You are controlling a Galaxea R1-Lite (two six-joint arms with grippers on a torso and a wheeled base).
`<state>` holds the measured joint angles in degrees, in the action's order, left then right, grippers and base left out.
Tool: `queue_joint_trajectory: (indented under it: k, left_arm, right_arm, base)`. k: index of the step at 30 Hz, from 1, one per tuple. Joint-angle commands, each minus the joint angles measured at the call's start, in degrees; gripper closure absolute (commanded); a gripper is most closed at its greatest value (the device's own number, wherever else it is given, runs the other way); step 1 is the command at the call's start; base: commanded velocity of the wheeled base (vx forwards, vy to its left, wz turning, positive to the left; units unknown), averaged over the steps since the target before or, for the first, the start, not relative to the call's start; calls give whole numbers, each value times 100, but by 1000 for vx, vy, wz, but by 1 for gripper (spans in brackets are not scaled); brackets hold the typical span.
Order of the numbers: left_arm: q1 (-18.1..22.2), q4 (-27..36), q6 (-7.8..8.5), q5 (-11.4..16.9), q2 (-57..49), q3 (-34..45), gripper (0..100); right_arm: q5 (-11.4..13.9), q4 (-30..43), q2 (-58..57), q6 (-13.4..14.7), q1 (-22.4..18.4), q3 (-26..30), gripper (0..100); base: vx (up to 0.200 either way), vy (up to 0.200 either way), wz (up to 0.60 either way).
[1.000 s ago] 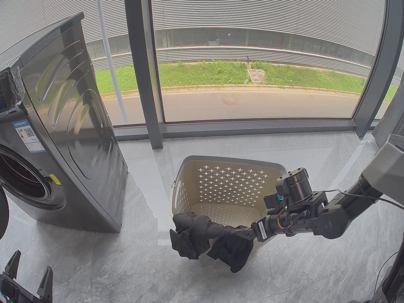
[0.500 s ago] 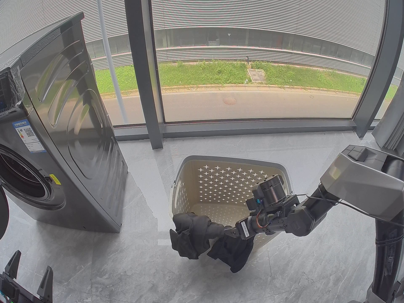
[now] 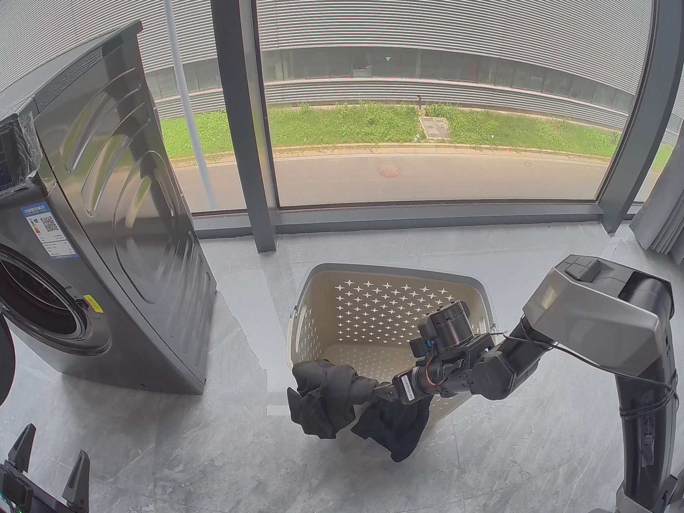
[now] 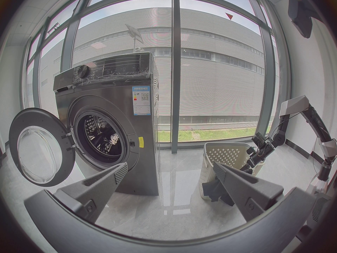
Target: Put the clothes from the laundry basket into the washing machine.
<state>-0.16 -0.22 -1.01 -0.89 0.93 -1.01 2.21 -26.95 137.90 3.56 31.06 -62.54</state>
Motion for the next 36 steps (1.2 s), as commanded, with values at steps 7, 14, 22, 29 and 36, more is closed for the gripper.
queue_joint_trajectory:
  k: [7, 14, 22, 29, 36]
  left_arm:
    - [-2, -4, -13, -8, -93, 101, 0]
    - [-2, -4, 22, 1, -93, 101, 0]
    - [-2, -4, 13, 1, -93, 101, 0]
    - [-2, -4, 13, 1, -93, 101, 0]
    - [-2, 4, 13, -8, -93, 101, 0]
  right_arm:
    - [-27, 50, -35, 4, 23, 49, 100]
    - [-36, 59, -255, 13, -4, 163, 100]
    - [-36, 50, -738, 40, -12, 242, 100]
    - [-45, 41, -1283, 57, 49, 233, 100]
    - [-159, 50, -1652, 119, 128, 391, 100]
  base:
    - [0, 0, 0]
    - [0, 0, 0]
    - [0, 0, 0]
    - [0, 0, 0]
    - [0, 0, 0]
